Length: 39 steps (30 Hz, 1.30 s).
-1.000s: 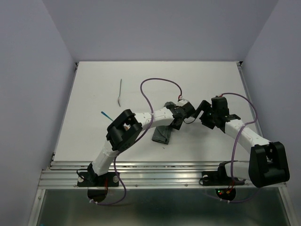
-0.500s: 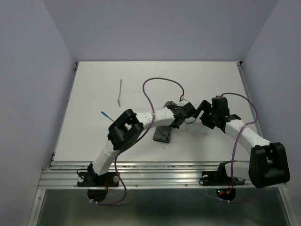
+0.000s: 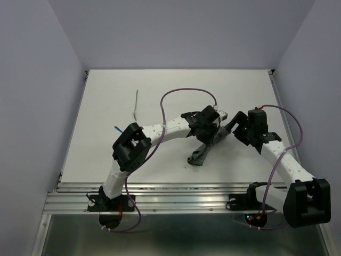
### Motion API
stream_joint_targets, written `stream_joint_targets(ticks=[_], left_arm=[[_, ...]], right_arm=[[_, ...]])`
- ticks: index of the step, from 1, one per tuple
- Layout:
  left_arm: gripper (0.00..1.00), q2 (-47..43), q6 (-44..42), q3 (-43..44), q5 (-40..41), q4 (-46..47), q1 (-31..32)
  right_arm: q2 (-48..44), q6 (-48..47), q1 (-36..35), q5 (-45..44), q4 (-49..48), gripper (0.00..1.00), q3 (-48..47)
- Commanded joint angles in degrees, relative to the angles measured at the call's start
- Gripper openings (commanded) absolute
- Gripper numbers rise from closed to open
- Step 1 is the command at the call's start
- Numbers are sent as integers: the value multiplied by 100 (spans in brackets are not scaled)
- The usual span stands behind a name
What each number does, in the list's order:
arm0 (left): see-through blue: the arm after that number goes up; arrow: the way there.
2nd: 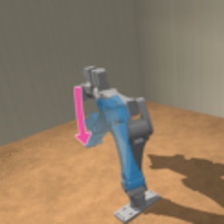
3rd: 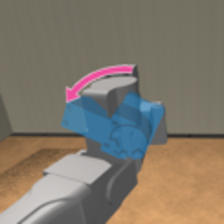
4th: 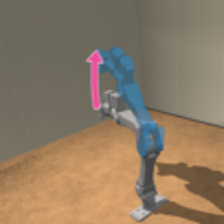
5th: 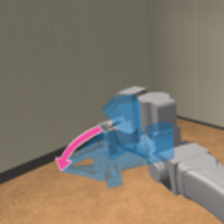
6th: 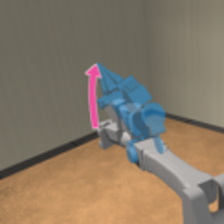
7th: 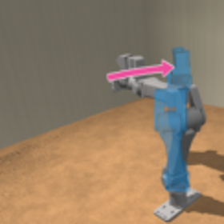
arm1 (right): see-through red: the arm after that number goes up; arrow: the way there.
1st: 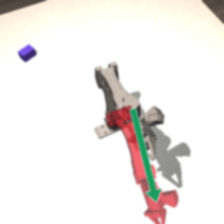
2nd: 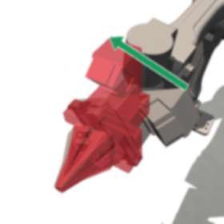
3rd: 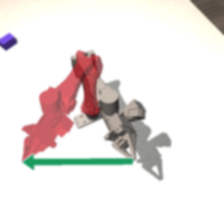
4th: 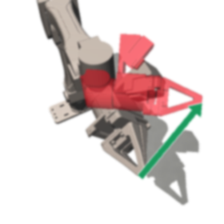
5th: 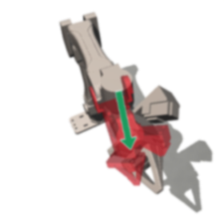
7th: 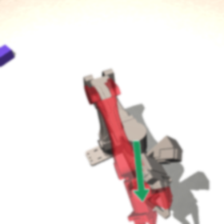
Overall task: Fold the napkin into a case and place the utensils inside
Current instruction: Turn over the smaller rectangle-folded napkin at the center of the board.
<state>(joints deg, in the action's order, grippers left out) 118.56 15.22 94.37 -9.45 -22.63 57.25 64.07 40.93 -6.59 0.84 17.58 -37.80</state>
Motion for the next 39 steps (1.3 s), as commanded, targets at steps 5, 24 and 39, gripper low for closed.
stream_joint_targets(ticks=[5, 24, 39], left_arm=[[0, -360, -125, -199, -2111, 734, -205], [0, 281, 306, -903, -4837, 2052, -1418], [2, 738, 86, -1008, -5207, 2061, -2113]], right_arm=[[-597, -32, 114, -638, 500, 86, -491], [-835, -67, 114, -752, 703, 87, -685], [-352, -410, 114, -129, 624, 87, -808]])
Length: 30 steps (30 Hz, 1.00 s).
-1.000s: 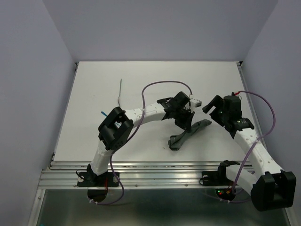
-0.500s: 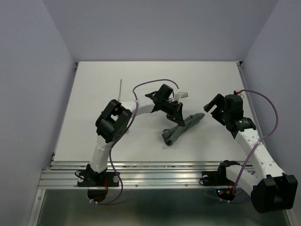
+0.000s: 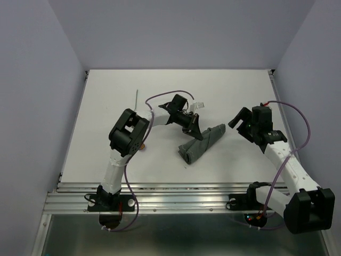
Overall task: Fold the napkin into a case and place the utensils inside
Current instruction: Turn over the smaller rectangle-folded napkin at the center of the board.
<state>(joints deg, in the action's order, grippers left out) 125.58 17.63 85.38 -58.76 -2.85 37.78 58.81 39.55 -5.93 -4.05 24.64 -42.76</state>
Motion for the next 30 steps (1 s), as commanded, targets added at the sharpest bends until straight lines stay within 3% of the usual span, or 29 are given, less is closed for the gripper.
stream_joint_targets(ticks=[1, 4, 6, 14, 18, 20, 23, 24, 26, 30], left_arm=[[15, 72, -180, -101, -276, 31, -209], [45, 107, -286, -13, -259, -188, -367], [59, 125, -496, 57, -163, -495, -455], [64, 20, -1033, 391, 663, -1376, -631], [57, -560, -972, 225, 1226, -1429, -842], [51, -945, -884, 58, 1532, -1420, -869], [30, -1307, -613, -327, 1587, -1201, -860], [13, -1534, -524, -451, 1570, -1104, -843], [0, -1729, -392, -803, 1605, -902, -781], [0, -2134, -128, -1295, 1648, -559, -492]], right_arm=[[306, -403, 48, 753, -143, 87, -303], [552, -623, 48, 1213, -319, 83, -285], [762, -685, 48, 1652, -503, 74, -242], [1457, -729, -268, 1996, -864, 38, -311], [1818, -756, -523, 2058, -979, 23, -540], [2072, -756, -689, 2066, -1014, 21, -706], [2345, -729, -751, 2093, -1137, 20, -856], [2503, -695, -751, 2128, -1172, 20, -952], [2644, -659, -751, 2137, -1295, 20, -1014], [3092, -633, -751, 2014, -1366, 19, -1295]])
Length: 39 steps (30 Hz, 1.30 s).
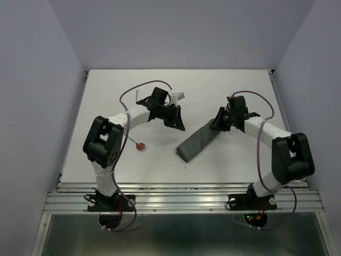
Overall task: Fold the napkin into a case and place the utensils inside
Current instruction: Turn over the smaller rectangle-folded napkin at the center of the board.
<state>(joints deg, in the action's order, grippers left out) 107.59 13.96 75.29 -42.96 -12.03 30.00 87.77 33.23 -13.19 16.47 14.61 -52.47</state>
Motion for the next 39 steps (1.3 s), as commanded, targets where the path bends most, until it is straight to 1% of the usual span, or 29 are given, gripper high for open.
stream_joint_targets(ticks=[1, 2, 3, 6, 10, 14, 21, 25, 28, 30, 31, 33, 34, 36, 38, 39], left_arm=[[0, -387, 326, -408, 147, 455, 453], [0, -388, 362, -444, 148, 465, 454], [0, -379, 371, -471, 295, 474, 637], [0, -265, 424, -576, 604, 509, 885], [0, -107, 450, -769, 1017, 570, 911], [0, 121, 152, -796, 1561, 272, 911], [0, 429, 11, -779, 1729, 210, 911], [0, 596, -24, -551, 1844, 184, 903], [0, 737, -68, -173, 2037, 44, 850], [0, 842, -77, 116, 2029, -18, 728], [5, 895, -182, 361, 2028, -184, 692], [10, 878, -296, 609, 2221, -439, 639], [18, 834, -349, 706, 2300, -545, 613], [28, 624, -446, 890, 2432, -747, 569], [29, 456, -446, 970, 2494, -871, 490], [29, 299, -438, 1031, 2564, -914, 463]], right_arm=[[406, 25, -26, -134, -389, 19, -430], [495, 34, -26, -135, -415, 19, -474], [600, 43, -26, -257, -433, 19, -510], [1040, 104, -26, -425, -433, 19, -668], [1392, 183, -26, -644, -485, 17, -721], [1568, 227, -26, -925, -494, 17, -730], [1743, 333, -26, -996, -556, 17, -791], [1857, 350, -26, -1058, -582, 17, -879], [2007, 324, -26, -1207, -652, 17, -1072], [2226, 272, -26, -1365, -635, 17, -1326], [2340, 219, -26, -1392, -626, 17, -1510], [2403, 157, -26, -1383, -513, 17, -1748], [2394, 122, -26, -1366, -434, 17, -1854], [2255, 78, -26, -1261, -371, 19, -2047], [2114, 61, -26, -1208, -319, 25, -2136], [1965, 52, -26, -1164, -292, 30, -2214]])
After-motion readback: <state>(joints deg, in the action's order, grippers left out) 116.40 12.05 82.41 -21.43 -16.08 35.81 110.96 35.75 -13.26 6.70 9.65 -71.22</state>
